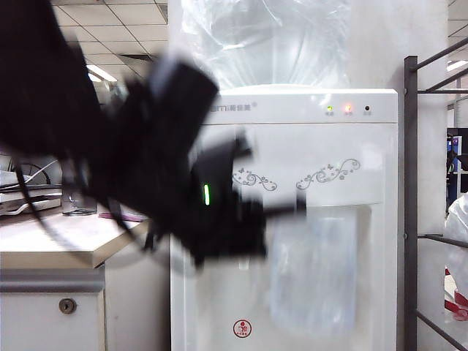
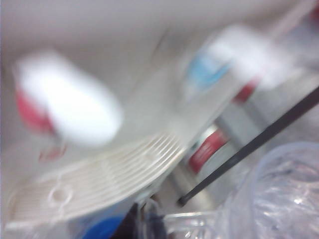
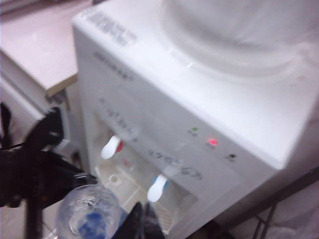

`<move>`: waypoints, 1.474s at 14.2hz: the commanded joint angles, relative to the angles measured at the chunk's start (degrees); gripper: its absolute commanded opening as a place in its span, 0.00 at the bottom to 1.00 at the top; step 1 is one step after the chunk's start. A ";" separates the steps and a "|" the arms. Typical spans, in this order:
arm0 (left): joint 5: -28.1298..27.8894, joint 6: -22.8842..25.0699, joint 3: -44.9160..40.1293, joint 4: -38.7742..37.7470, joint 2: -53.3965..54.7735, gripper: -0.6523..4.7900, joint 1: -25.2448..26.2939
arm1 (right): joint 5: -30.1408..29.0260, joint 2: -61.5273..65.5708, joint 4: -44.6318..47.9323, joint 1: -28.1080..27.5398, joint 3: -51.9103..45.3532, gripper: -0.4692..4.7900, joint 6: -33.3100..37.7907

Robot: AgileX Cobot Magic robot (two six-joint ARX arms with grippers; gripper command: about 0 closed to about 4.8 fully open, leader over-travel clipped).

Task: Pick up the plastic mug from the left desk, go to the hot water outlet of the water dispenser, press the vertical switch to get some water, then put the mug back on the desk.

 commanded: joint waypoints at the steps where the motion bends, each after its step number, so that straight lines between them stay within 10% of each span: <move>1: -0.37 0.00 -1.16 -1.36 -9.92 0.11 -0.79 | -0.57 -2.34 0.52 -1.46 0.26 0.09 0.87; 12: -8.61 17.79 -1.22 -26.60 -50.82 0.11 2.82 | -4.15 -8.87 3.17 -2.45 0.22 0.09 3.63; 17: 7.61 18.45 -1.33 -33.59 -60.87 0.11 32.96 | -14.80 -2.19 21.62 -2.16 -4.70 0.09 13.79; 21: 14.43 19.43 -1.33 -29.55 -54.21 0.11 45.55 | -16.87 9.51 36.57 4.90 -4.35 0.09 13.75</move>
